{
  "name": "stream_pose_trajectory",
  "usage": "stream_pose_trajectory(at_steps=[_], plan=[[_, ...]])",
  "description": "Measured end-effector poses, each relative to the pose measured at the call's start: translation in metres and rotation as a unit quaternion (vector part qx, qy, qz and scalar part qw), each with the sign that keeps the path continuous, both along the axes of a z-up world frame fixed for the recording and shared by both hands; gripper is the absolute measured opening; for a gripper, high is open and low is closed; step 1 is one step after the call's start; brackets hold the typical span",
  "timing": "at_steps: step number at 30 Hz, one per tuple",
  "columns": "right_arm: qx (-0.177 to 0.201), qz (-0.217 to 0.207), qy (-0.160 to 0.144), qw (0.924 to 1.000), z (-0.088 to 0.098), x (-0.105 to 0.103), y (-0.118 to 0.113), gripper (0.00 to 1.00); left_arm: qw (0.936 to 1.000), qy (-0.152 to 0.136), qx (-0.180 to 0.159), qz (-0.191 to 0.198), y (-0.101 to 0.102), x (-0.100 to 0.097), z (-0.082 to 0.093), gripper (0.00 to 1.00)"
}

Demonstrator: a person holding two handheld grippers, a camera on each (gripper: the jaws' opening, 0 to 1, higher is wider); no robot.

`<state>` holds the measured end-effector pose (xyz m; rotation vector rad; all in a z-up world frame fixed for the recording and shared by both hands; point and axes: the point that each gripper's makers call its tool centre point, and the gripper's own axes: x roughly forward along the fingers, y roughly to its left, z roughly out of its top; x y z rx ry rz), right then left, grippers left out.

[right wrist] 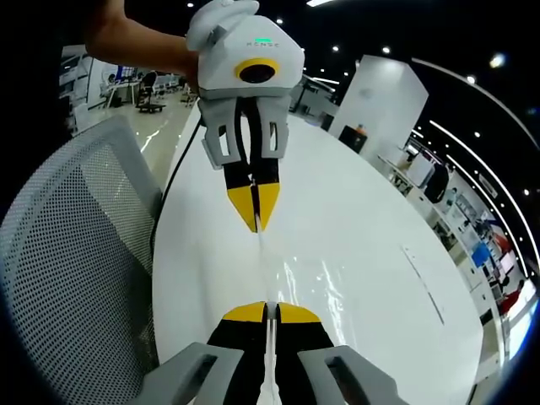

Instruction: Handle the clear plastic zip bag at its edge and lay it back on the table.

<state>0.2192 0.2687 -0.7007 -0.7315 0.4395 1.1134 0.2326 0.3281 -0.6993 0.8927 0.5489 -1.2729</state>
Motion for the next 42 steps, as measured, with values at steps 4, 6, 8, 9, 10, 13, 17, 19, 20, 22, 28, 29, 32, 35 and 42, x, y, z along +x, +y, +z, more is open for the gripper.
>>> stream_pose_trajectory(at_steps=[4, 6, 8, 9, 10, 13, 17, 19, 20, 22, 28, 29, 32, 35, 42], plan=[[0.000, 0.000, 0.000, 1.0000, 0.0003, -0.0003, -0.0008, 0.00, 1.0000, 0.000, 0.000, 0.000, 0.0010, 0.0005, -0.0005, 0.00], [0.000, -0.001, 0.001, 1.0000, 0.0001, -0.0005, -0.0009, 0.00, 1.0000, -0.001, 0.000, 0.000, 0.0015, 0.0010, -0.0006, 0.00], [0.000, -0.002, 0.002, 1.0000, -0.0004, -0.0008, -0.0016, 0.00, 1.0000, -0.001, 0.001, 0.000, 0.0016, 0.0009, -0.0005, 0.00], [0.000, -0.003, 0.002, 1.0000, -0.0005, -0.0010, -0.0019, 0.00, 1.0000, -0.001, 0.000, 0.000, 0.0017, 0.0008, -0.0005, 0.00], [0.000, -0.003, 0.002, 1.0000, -0.0005, -0.0011, -0.0022, 0.00, 1.0000, -0.001, 0.000, 0.000, 0.0016, 0.0006, -0.0004, 0.00], [0.000, -0.004, 0.002, 1.0000, -0.0008, -0.0011, -0.0031, 0.00, 1.0000, -0.001, 0.000, -0.001, 0.0014, 0.0000, -0.0002, 0.00], [-0.001, -0.005, 0.002, 1.0000, -0.0005, -0.0010, -0.0040, 0.00, 1.0000, -0.002, 0.000, 0.000, 0.0007, -0.0005, 0.0011, 0.00], [-0.001, -0.005, 0.001, 1.0000, -0.0002, -0.0010, -0.0045, 0.00, 1.0000, -0.002, -0.001, 0.000, 0.0007, -0.0005, 0.0013, 0.00], [-0.001, -0.005, 0.001, 1.0000, -0.0001, -0.0011, -0.0047, 0.00, 1.0000, -0.002, 0.000, 0.000, 0.0007, -0.0005, 0.0014, 0.00], [-0.002, -0.005, 0.001, 1.0000, -0.0001, -0.0012, -0.0051, 0.00, 1.0000, -0.002, 0.000, -0.001, 0.0007, -0.0005, 0.0015, 0.00], [-0.002, -0.005, 0.001, 1.0000, -0.0001, -0.0016, -0.0063, 0.00, 1.0000, -0.002, 0.001, -0.001, 0.0014, -0.0002, 0.0009, 0.00], [-0.002, -0.005, 0.001, 1.0000, -0.0004, -0.0018, -0.0065, 0.00, 1.0000, -0.002, 0.001, -0.001, 0.0014, -0.0002, 0.0008, 0.00], [-0.001, -0.006, 0.002, 1.0000, -0.0007, -0.0021, -0.0067, 0.00, 1.0000, -0.002, 0.002, -0.001, 0.0015, -0.0005, 0.0006, 0.00], [0.000, -0.006, 0.002, 1.0000, -0.0013, -0.0023, -0.0072, 0.00, 1.0000, -0.002, 0.002, -0.001, 0.0020, -0.0004, 0.0001, 0.00], [-0.001, -0.008, 0.002, 1.0000, -0.0022, -0.0021, -0.0100, 0.00, 1.0000, -0.004, 0.003, 0.001, 0.0034, 0.0003, -0.0003, 0.00]])
